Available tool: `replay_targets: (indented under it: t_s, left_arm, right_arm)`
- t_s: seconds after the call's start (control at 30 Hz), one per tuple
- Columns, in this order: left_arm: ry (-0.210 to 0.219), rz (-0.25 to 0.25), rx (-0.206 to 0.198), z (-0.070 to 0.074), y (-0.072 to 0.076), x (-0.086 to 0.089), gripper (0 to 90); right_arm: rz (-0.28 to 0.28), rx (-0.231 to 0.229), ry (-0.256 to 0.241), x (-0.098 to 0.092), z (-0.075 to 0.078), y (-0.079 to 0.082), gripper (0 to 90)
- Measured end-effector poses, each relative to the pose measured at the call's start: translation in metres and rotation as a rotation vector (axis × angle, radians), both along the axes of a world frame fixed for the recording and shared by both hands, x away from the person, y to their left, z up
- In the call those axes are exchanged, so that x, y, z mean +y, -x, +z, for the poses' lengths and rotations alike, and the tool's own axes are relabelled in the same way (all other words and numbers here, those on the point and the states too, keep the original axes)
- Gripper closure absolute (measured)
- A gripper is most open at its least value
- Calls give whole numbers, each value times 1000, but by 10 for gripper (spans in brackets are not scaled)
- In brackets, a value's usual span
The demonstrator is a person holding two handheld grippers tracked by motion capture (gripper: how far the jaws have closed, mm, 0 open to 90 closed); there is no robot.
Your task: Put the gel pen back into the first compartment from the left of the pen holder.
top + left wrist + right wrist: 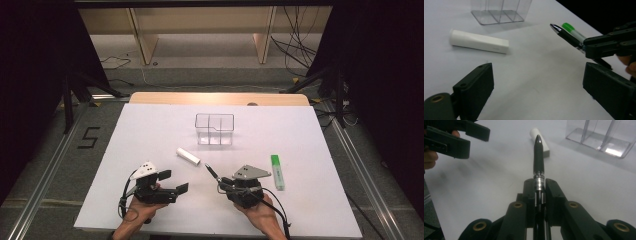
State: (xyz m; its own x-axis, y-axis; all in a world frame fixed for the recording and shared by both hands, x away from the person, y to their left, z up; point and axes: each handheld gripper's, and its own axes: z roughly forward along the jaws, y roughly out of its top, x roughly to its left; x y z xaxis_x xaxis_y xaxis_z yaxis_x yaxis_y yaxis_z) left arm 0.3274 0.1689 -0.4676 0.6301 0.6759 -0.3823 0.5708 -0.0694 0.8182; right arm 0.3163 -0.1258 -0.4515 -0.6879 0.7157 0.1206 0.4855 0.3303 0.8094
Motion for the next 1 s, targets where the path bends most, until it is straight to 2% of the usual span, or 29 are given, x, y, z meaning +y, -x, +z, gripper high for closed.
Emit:
replay_targets:
  t_s: [0.1,0.23,0.3,0.4,0.53,0.77,0.9,1.0]
  left_arm:
    - [76,-9,66,-1,-1,-5,100]
    - [135,1,98,2,-1,-15,114]
    - [141,-13,105,4,-2,-21,121]
    - [188,-20,133,6,-5,-28,121]
    - [230,-23,170,7,-9,-36,130]
    - [280,-20,216,7,-13,-43,161]
    - [315,-4,250,7,-16,-43,216]
    - [323,2,259,6,-18,-45,267]
  right_arm:
    - [9,-30,-2,1,4,3,801]
    - [16,-62,-4,3,7,6,800]
    - [19,-68,-3,4,8,7,801]
    - [26,-82,4,6,7,9,800]
    - [35,-104,13,9,7,11,800]
    - [34,-123,23,11,6,13,800]
    - [40,-140,32,15,5,15,800]
    - [43,-145,28,16,4,16,801]
